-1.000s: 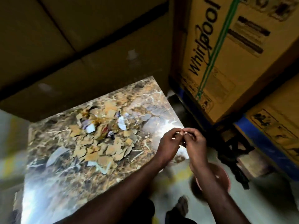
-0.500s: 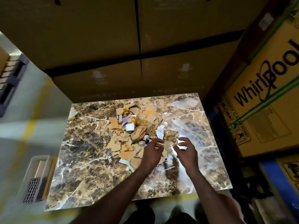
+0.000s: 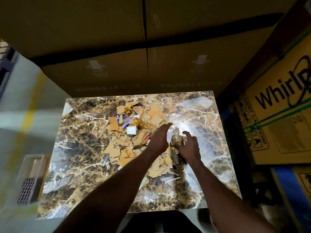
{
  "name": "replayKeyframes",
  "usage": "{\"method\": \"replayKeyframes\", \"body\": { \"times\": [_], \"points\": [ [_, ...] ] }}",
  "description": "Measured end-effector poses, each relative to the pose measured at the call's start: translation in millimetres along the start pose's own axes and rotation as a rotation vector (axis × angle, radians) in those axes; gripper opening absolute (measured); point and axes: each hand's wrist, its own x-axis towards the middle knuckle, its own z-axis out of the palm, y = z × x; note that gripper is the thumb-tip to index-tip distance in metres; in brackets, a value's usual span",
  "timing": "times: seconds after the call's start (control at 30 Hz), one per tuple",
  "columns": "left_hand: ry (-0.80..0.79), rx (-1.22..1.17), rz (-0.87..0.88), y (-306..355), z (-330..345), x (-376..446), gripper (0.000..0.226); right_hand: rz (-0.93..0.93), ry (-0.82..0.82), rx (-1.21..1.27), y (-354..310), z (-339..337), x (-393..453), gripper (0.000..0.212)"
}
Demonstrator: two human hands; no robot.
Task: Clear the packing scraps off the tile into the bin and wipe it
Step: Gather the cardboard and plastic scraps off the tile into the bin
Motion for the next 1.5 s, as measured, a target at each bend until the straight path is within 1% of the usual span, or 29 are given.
{"method": "replayKeyframes", "body": {
  "times": [0.07, 0.17, 0.2, 0.27, 0.3, 0.37, 0.43, 0.47, 0.53, 0.57, 0.67, 0.73, 0.8, 0.87, 0.93, 1.0, 1.03, 1.07, 1.1, 1.13, 1.17, 1.2, 1.23, 1.27, 1.37, 1.43, 1.5],
  "points": [
    [-0.042, 0.061, 0.0, -3, 8, 11, 0.086, -0.015, -0.008, -0.026, 3, 6, 5, 0.08],
    [-0.031, 0.124, -0.045, -6, 21, 22, 0.08, -0.018, -0.024, -0.044, 7, 16, 11, 0.083],
    [-0.039, 0.132, -0.063, -5, 23, 23, 0.083, -0.015, -0.029, -0.044, 7, 19, 12, 0.081],
    [-0.053, 0.129, -0.08, -3, 26, 25, 0.089, -0.026, -0.027, -0.064, 6, 22, 13, 0.068],
    [-0.042, 0.116, -0.074, -3, 28, 26, 0.087, -0.041, -0.018, -0.074, 6, 22, 15, 0.061],
    [-0.008, 0.066, -0.067, 1, 27, 26, 0.075, -0.083, -0.009, -0.055, 8, 21, 18, 0.053],
    [0.02, 0.022, -0.072, 9, 20, 27, 0.058, -0.119, -0.025, -0.005, 9, 14, 23, 0.047],
    [0.026, 0.014, -0.08, 13, 15, 25, 0.053, -0.136, -0.041, 0.014, 10, 9, 26, 0.042],
    [0.04, -0.005, -0.065, 17, 3, 21, 0.054, -0.183, -0.074, 0.035, 11, -1, 29, 0.036],
    [0.038, -0.021, -0.052, 17, -4, 17, 0.055, -0.212, -0.094, 0.04, 10, -5, 29, 0.037],
    [0.042, -0.035, -0.03, 16, -23, -6, 0.049, -0.308, -0.139, 0.035, 1, -12, 14, 0.04],
    [0.062, -0.086, -0.048, 10, -30, -25, 0.053, -0.351, -0.177, 0.021, -7, -10, 1, 0.042],
    [0.086, -0.122, -0.083, 1, -35, -46, 0.059, -0.373, -0.219, 0.004, -13, -2, -12, 0.047],
    [0.111, -0.16, -0.094, -10, -37, -66, 0.054, -0.378, -0.254, 0.007, -19, 7, -25, 0.052],
    [0.13, -0.174, -0.118, -21, -34, -84, 0.051, -0.337, -0.269, -0.009, -19, 21, -38, 0.062],
    [0.119, -0.171, -0.194, -29, -26, -102, 0.06, -0.249, -0.303, -0.035, -15, 30, -50, 0.075],
    [0.11, -0.18, -0.217, -31, -21, -110, 0.059, -0.199, -0.34, -0.004, -12, 32, -56, 0.08],
    [0.102, -0.193, -0.226, -35, -15, -117, 0.055, -0.13, -0.396, 0.084, -6, 33, -62, 0.082],
    [0.084, -0.206, -0.236, -38, -10, -123, 0.048, -0.058, -0.446, 0.188, -3, 32, -69, 0.078],
    [0.075, -0.213, -0.239, -39, -5, -129, 0.041, 0.013, -0.466, 0.282, 3, 30, -73, 0.069],
    [0.073, -0.218, -0.252, -43, -2, -133, 0.037, 0.079, -0.444, 0.348, 8, 28, -75, 0.054],
    [0.064, -0.223, -0.27, -43, 0, -138, 0.038, 0.134, -0.375, 0.406, 13, 26, -75, 0.038],
    [0.057, -0.233, -0.288, -45, 1, -141, 0.041, 0.173, -0.274, 0.435, 21, 25, -73, 0.026],
    [0.048, -0.236, -0.308, -47, 3, -144, 0.045, 0.195, -0.173, 0.434, 29, 25, -70, 0.022],
    [0.033, -0.248, -0.304, -51, 6, -149, 0.048, 0.193, 0.035, 0.282, 45, 26, -58, 0.018],
    [0.026, -0.246, -0.307, -51, 5, -149, 0.048, 0.2, 0.051, 0.237, 49, 31, -50, 0.021],
    [0.032, -0.244, -0.304, -50, 3, -147, 0.049, 0.207, 0.044, 0.184, 46, 38, -42, 0.033]
  ]
}}
